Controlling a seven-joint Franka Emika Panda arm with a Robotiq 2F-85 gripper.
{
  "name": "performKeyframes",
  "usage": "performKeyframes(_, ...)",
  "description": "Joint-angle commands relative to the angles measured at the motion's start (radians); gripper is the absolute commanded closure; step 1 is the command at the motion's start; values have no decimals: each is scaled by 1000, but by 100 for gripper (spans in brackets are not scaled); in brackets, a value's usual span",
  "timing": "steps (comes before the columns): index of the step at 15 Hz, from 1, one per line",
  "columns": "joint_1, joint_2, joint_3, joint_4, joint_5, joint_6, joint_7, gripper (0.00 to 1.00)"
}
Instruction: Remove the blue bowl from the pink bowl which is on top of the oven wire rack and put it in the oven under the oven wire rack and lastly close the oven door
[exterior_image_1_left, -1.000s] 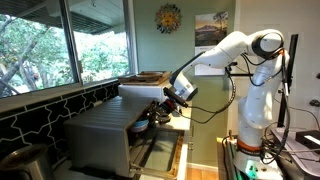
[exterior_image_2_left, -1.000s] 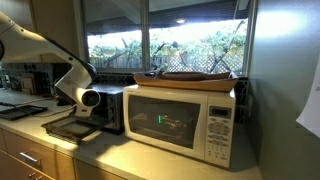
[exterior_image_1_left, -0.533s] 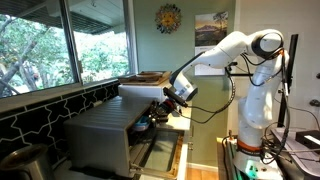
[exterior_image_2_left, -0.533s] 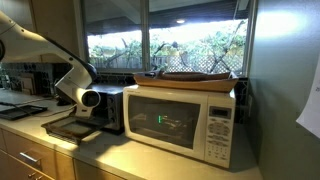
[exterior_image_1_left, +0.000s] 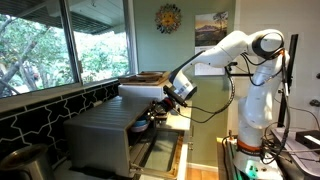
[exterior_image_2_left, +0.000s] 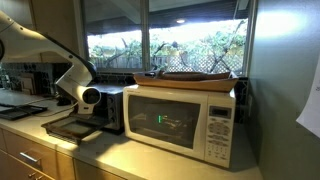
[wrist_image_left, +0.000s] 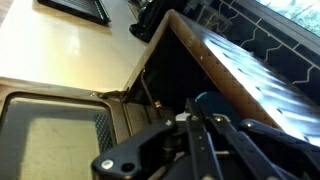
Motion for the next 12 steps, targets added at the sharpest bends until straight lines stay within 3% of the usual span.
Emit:
performKeyframes(1, 3, -25, 15, 0, -27, 29, -43, 99)
performKeyframes(7, -6, -75, 12, -17, -167, 7, -34, 99)
performKeyframes(12, -11, -115, 10, -17, -219, 1, -43, 99)
